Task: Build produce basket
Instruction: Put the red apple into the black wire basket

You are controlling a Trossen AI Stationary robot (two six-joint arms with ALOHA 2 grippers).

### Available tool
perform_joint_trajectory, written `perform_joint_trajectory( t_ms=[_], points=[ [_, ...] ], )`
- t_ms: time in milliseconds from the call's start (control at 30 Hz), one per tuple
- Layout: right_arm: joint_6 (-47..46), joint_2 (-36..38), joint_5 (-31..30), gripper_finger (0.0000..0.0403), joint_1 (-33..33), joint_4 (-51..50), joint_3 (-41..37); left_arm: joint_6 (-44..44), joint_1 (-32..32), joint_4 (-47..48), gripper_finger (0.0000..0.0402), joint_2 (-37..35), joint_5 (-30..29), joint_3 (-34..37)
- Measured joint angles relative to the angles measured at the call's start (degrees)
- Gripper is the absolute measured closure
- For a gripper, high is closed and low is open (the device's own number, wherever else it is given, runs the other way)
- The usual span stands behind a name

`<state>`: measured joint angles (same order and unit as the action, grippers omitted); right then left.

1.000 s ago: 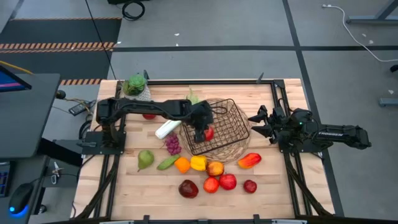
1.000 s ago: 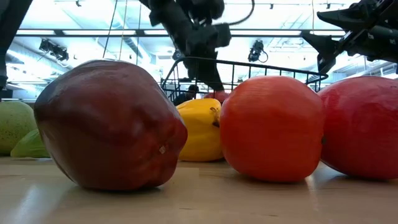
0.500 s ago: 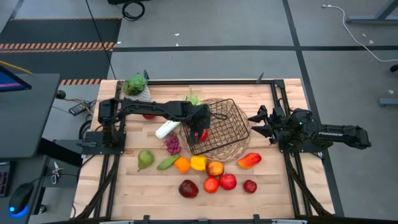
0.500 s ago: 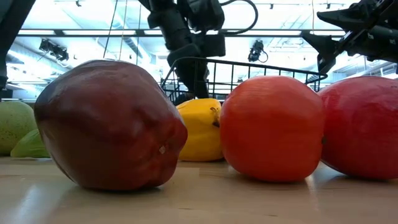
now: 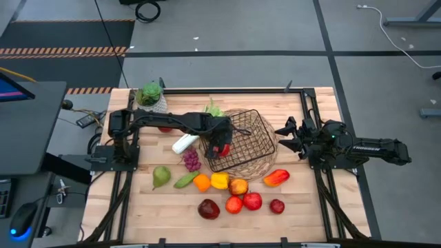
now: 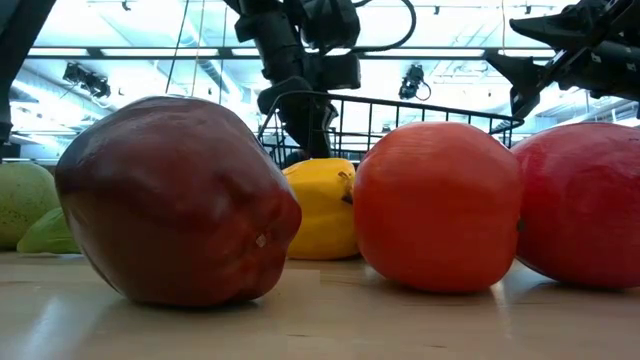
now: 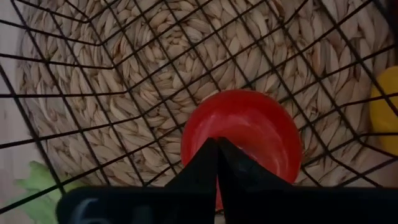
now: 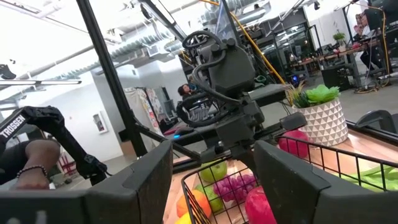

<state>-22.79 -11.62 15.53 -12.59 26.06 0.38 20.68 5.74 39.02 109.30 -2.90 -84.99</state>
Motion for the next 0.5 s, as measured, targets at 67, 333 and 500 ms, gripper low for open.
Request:
perform_joint_trajectory(
  t_ms=[67,333,500],
  points=[
    [0.0,0.0,0.0,0.0172,0.0,0.0,0.0,0.0,0.0,0.9,0.0395,-0.3,-0.2,0.0],
    [0.0,0.0,0.1,0.0172,0.0,0.0,0.0,-1.0,0.0,4.4,0.0376,-2.2,-2.5,0.1],
    [0.0,-0.1,0.4,0.0172,0.0,0.0,0.0,-3.3,0.0,5.4,0.0337,-2.2,-2.7,0.1]
  ],
)
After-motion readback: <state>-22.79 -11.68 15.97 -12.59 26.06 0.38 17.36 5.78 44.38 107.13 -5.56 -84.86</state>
